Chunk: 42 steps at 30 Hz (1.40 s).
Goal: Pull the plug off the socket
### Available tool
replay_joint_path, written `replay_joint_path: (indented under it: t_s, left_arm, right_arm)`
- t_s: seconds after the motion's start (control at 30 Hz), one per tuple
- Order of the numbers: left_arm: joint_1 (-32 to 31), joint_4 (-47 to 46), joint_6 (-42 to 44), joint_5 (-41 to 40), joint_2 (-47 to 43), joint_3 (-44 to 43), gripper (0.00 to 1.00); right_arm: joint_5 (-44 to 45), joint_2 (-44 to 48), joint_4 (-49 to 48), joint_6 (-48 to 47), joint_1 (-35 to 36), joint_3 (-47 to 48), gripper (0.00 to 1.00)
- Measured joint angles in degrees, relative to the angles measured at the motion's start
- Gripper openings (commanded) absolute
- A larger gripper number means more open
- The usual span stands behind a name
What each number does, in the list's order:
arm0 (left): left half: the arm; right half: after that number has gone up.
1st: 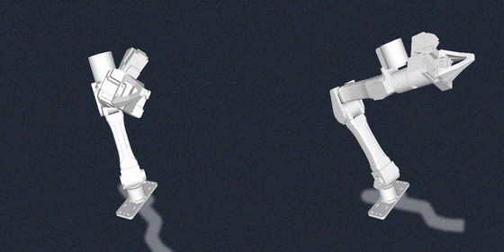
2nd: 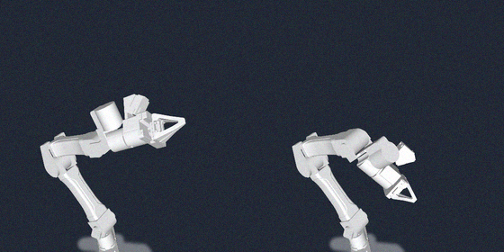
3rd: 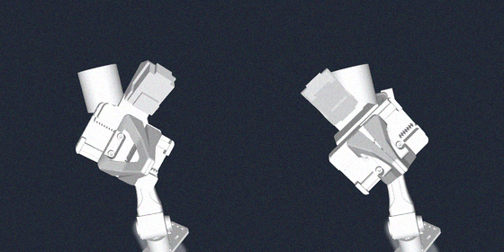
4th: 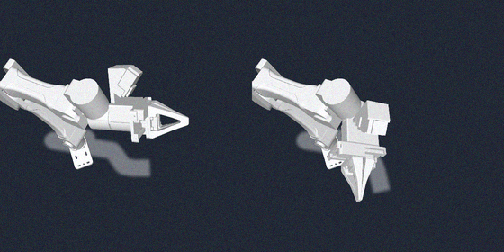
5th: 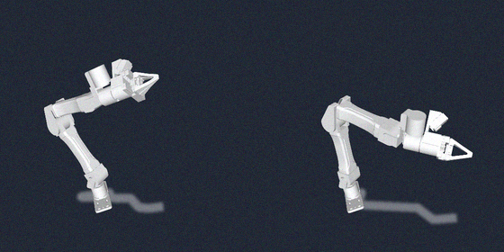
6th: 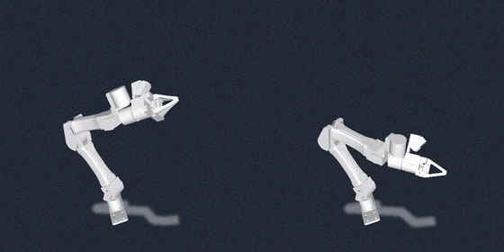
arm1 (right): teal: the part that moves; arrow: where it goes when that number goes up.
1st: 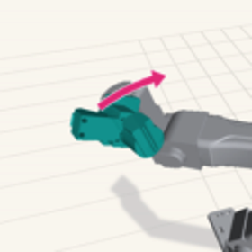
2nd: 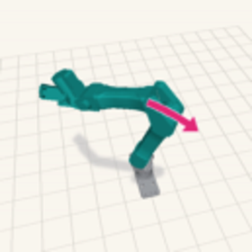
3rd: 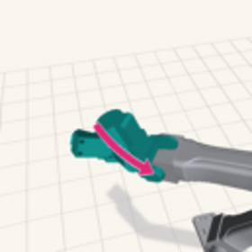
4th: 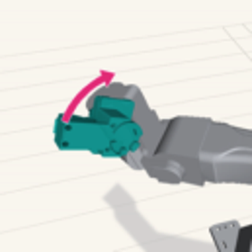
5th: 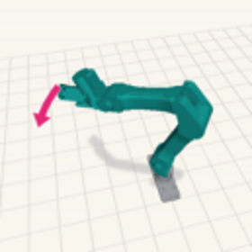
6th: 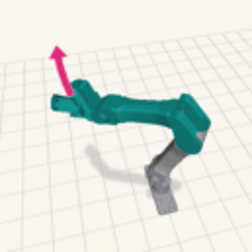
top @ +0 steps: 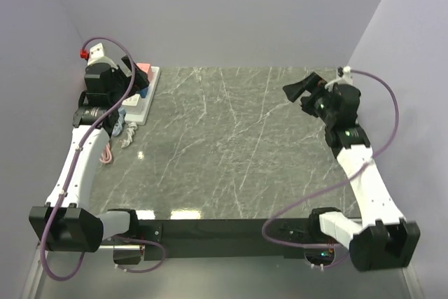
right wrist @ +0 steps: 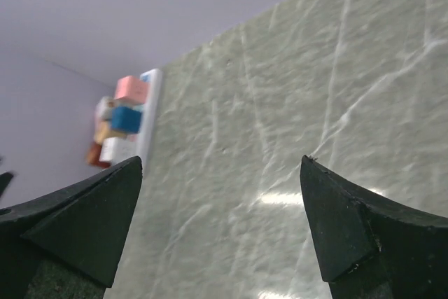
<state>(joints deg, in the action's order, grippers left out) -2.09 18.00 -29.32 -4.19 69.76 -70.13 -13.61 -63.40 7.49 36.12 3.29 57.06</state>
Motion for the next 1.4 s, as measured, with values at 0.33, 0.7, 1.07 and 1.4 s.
replay_joint_path:
  t_s: [0.33, 0.7, 1.07, 1.4]
  left_arm:
    - [0.09, 10.43, 6.56, -4.66, 11.10, -10.08, 0.99]
    - [1.38, 18.08, 11.65, -9.79, 35.50, -21.66, 0.98]
    - [6.23, 17.92, 13.57, -12.09, 41.00, -25.09, 0.95]
    - [6.45, 15.47, 15.58, -6.19, 41.86, -21.90, 0.89]
  right_arm:
    - [-9.99, -3.48, 2.16, 5.49, -1.09, -0.63, 1.00]
    - [-5.01, -8.15, 11.67, 1.01, 11.98, 2.10, 1.00]
    - [-2.23, -10.51, 13.49, 0.63, 15.87, 2.10, 1.00]
    - [-0.74, -11.47, 14.47, 0.20, 16.06, 2.43, 1.00]
